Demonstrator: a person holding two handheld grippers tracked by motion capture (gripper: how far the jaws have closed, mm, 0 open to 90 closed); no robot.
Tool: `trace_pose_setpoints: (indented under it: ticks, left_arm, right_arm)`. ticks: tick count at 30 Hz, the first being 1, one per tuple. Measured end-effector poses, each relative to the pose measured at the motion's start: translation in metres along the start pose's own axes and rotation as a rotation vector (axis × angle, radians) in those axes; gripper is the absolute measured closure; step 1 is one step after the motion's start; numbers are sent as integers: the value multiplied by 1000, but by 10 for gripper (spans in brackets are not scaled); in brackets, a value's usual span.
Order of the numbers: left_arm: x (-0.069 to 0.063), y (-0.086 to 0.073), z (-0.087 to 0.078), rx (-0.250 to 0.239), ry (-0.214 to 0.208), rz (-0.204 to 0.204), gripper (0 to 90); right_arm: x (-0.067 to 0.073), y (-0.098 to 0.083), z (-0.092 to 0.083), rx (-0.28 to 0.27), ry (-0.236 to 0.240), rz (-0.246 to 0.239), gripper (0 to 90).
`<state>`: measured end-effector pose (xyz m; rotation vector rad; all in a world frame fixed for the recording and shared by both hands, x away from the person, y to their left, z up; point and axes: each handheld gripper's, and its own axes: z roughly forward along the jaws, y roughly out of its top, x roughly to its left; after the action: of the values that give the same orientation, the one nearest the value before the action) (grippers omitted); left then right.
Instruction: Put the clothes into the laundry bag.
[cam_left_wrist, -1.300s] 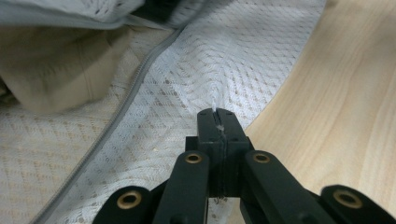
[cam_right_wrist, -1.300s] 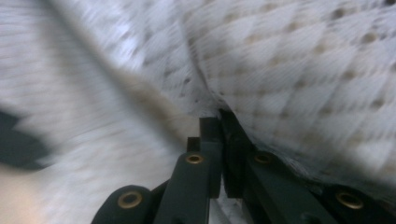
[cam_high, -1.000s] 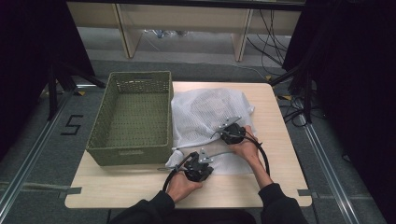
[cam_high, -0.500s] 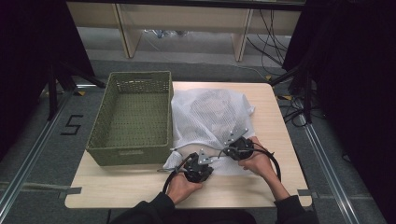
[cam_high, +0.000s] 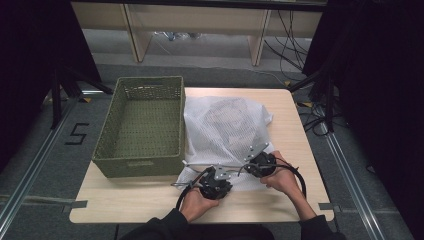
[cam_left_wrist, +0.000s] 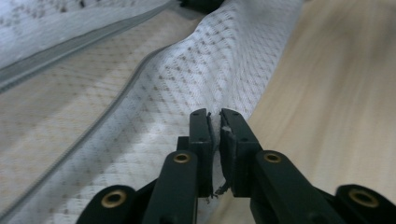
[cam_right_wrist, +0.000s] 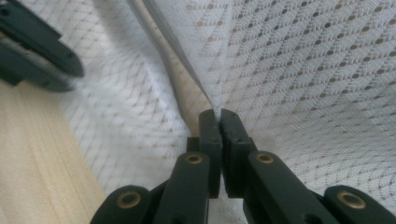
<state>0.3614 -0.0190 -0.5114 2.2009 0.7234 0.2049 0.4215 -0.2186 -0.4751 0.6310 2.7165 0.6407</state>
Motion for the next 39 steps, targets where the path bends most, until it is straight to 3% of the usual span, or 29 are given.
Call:
trace_pose_setpoints:
  ticks: [2, 3, 4, 5, 8, 10, 11, 13, 14, 15, 17, 19, 24, 26, 27, 29, 32, 33, 34, 39]
  left_arm:
    - [-4, 3, -4, -11, -7, 15, 816]
    - [-6, 5, -6, -26, -14, 2, 812]
    - [-6, 8, -9, -32, -22, 17, 804]
    - [-9, 10, -12, -47, -31, 0, 792]
    - [-14, 13, -25, -73, -50, 33, 751]
    - [-18, 12, -35, -88, -40, 42, 723]
    - [-16, 11, -41, -83, -41, 57, 706]
    - [-15, 7, -50, -93, -35, 34, 676]
    - [-11, 5, -54, -81, -26, 47, 676]
    - [-9, 2, -57, -83, -22, 32, 676]
    - [-4, -2, -62, -80, -20, 25, 664]
    - [1, -4, -69, -79, -2, 30, 643]
    - [6, -7, -86, -126, 8, -5, 579]
    - [10, -9, -95, -127, 20, 3, 563]
    - [12, -10, -98, -145, 14, -15, 555]
    - [18, -13, -106, -137, 22, -11, 526]
    - [23, -18, -113, -158, 51, -64, 477]
    - [27, -19, -116, -151, 58, -44, 464]
    - [28, -21, -118, -158, 66, -60, 453]
    - [37, -28, -126, -161, 76, -59, 388]
  right_arm:
    - [-2, -1, 0, 11, 8, -20, 896]
    - [-2, -3, 0, 14, -18, -16, 898]
    - [-4, -4, 0, 18, -24, -20, 898]
    - [-3, -5, -1, 31, -22, 13, 898]
    - [-7, -10, -2, 24, -26, 25, 892]
    - [-7, -11, -4, 1, -13, 26, 886]
    - [-6, -11, -6, -10, -16, 17, 881]
    - [-3, -10, -11, -30, -10, 12, 870]
    - [-1, -10, -14, -35, -15, 15, 863]
    - [2, -10, -17, -35, -9, 42, 854]
    - [3, -10, -22, -60, -14, 35, 829]
    - [5, -10, -27, -90, -22, 62, 798]
    - [0, -13, -34, -160, -44, 119, 556]
    - [-5, -15, -37, -209, -70, 121, 475]
    - [-5, -16, -41, -212, -75, 161, 447]
    - [-8, -18, -48, -255, -89, 192, 410]
    - [-13, -20, -54, -309, -85, 254, 372]
    - [-14, -21, -56, -318, -99, 276, 365]
    - [-15, -22, -57, -333, -108, 294, 359]
    - [-13, -25, -59, -343, -81, 331, 348]
